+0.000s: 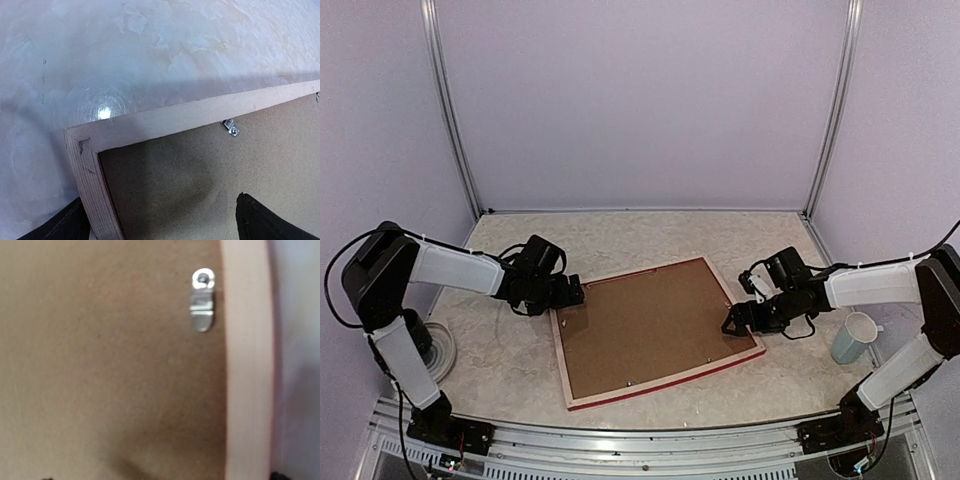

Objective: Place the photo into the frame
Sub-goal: Rotate the photo frame at the center of the board.

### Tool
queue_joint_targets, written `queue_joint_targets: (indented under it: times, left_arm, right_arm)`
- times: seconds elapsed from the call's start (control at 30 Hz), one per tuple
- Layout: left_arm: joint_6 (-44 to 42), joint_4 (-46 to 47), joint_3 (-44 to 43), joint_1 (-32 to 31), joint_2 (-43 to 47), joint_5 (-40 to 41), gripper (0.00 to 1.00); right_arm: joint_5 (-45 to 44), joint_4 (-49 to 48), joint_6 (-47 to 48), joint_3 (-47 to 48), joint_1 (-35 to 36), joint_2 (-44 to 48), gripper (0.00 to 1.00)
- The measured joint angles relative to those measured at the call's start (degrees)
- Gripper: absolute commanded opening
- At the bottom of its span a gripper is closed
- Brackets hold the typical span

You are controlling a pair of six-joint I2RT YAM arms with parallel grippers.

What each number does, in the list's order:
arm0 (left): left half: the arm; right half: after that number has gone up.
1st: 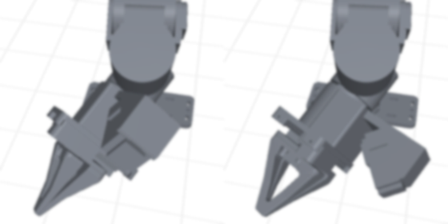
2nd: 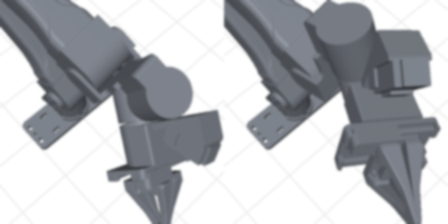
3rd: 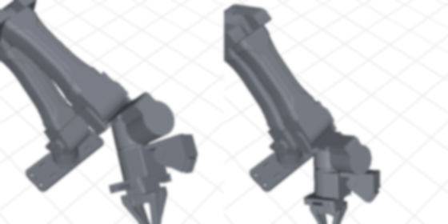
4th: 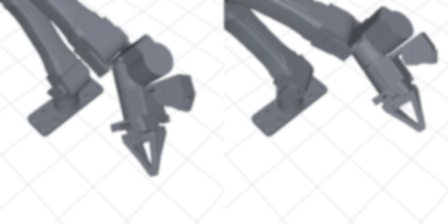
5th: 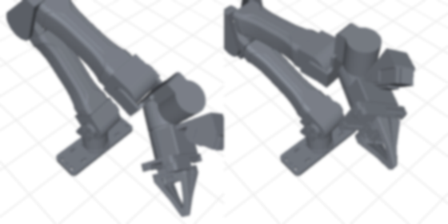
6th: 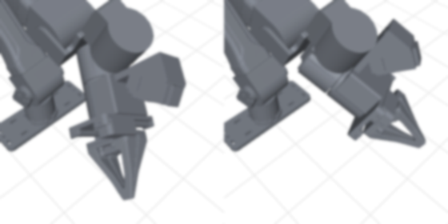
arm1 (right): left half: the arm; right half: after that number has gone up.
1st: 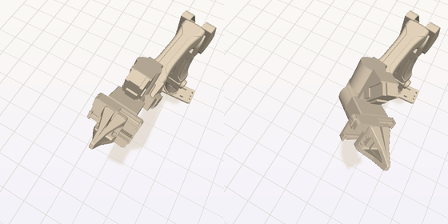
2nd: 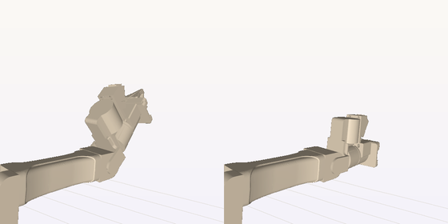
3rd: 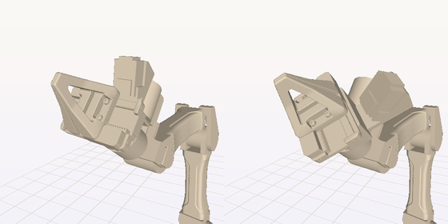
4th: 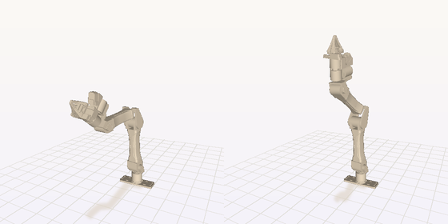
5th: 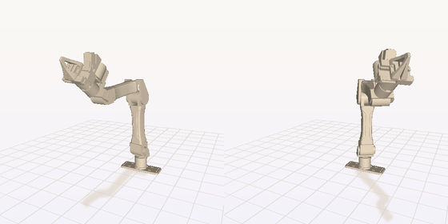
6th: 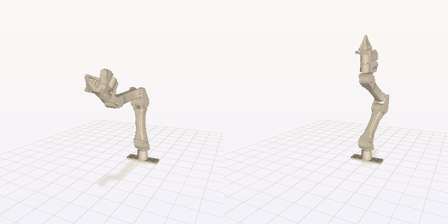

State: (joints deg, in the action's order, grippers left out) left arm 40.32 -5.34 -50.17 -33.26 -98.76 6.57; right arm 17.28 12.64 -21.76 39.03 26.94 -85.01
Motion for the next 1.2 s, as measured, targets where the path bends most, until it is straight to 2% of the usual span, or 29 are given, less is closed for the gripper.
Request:
queue_joint_targets:
  times: [0.57, 0.73, 0.87, 1.2]
  left_arm:
    - [-2.3, 1.0, -10.8, 2.0, -9.3, -0.5, 0.99]
    - [-2.2, 1.2, -12.0, 2.1, -10.3, 0.1, 0.99]
    - [-1.9, 3.4, -9.0, 1.7, -7.3, 1.0, 0.99]
    - [-1.3, 8.5, 2.4, 1.3, 7.3, 2.8, 0.99]
  right_arm:
    - [-4.4, 3.7, -3.0, -1.6, 5.5, 3.1, 0.94]
    - [-5.7, 4.8, -3.2, -1.2, 6.3, 3.2, 0.98]
    - [-7.2, 6.4, -3.1, 0.5, 6.8, 3.3, 0.99]
    - [-14.7, 10.8, 0.3, 11.1, 6.4, 2.6, 0.99]
